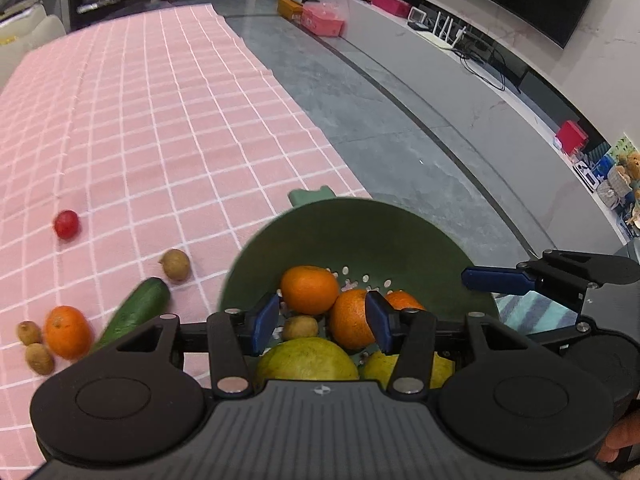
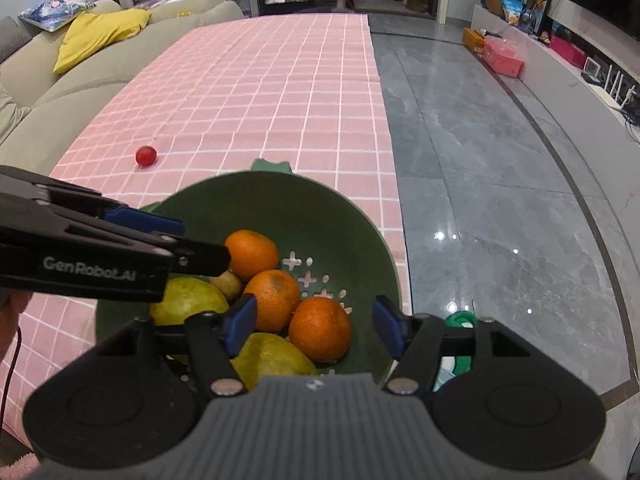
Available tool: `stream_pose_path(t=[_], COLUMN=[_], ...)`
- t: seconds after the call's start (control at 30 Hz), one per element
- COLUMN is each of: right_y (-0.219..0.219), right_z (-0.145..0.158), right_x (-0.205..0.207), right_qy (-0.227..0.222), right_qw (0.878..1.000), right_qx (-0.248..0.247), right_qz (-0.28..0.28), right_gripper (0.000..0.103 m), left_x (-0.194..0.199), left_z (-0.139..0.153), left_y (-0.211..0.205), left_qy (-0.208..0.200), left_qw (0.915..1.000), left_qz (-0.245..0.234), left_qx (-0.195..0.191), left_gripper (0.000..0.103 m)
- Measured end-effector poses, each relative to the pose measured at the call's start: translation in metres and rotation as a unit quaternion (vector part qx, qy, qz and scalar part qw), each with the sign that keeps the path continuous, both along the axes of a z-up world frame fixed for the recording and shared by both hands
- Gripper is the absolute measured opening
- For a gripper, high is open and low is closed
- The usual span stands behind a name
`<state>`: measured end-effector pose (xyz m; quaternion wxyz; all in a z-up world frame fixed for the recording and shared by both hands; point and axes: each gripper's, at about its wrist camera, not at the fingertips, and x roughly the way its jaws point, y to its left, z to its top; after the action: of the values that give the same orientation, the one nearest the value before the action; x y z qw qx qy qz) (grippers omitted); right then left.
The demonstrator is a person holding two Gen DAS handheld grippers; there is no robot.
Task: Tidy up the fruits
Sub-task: 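Lift both tools out of the colander and move back over the fruit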
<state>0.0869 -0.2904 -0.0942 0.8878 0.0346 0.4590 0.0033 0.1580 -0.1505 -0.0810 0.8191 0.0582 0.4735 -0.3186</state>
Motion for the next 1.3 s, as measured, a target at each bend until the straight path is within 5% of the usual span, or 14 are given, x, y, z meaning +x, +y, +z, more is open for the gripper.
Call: stream_pose_path(t=[0.4,0.53,0.63,0.87,1.1,1.3], right_y=[0.032,0.047,0.06,0.09,0.118,0.146], right_z=[0.031,0.039,0.043,0.046,0.046,0.041], right_x=[-0.022,-0.027,-0.031,-0.039,-0.031,-0.007], right_qy=[-0.041,-0.048,-0.055,-0.081,-0.093,-0.076], right_qw=[0.998,0.997,0.996,0.994,0.989,0.985], right_qx=[0.027,0.031,0.036,0.011,0.003,0.012], right_qz=[0.025,0.041,0.059,0.077,0.116,0.153], right_gripper=[0.073,0.077,0.084,0.083,0.08,0.066], left_x=[-0.026,-0.037,-0.042,-0.045,-0.038,-0.022], left_z=[0.041,0.05,0.05,0.041,0.035,0.018], left_y=[0.062,0.09,0.113,0.163,0.197,0.206], left_qy=[-0.059,-0.072,-0.069,-0.045,-0.04,-0.024], left_qw=[0.9963,0.9932,0.9904,0.983,0.9717,0.9675], left_qz=[0.063,0.092,0.12,0.178,0.232,0.25], left_qx=[0.0,-0.006,-0.004,-0.007,-0.023,-0.029], left_gripper=[0.059,0.072,0.076,0.08,0.075,0.052])
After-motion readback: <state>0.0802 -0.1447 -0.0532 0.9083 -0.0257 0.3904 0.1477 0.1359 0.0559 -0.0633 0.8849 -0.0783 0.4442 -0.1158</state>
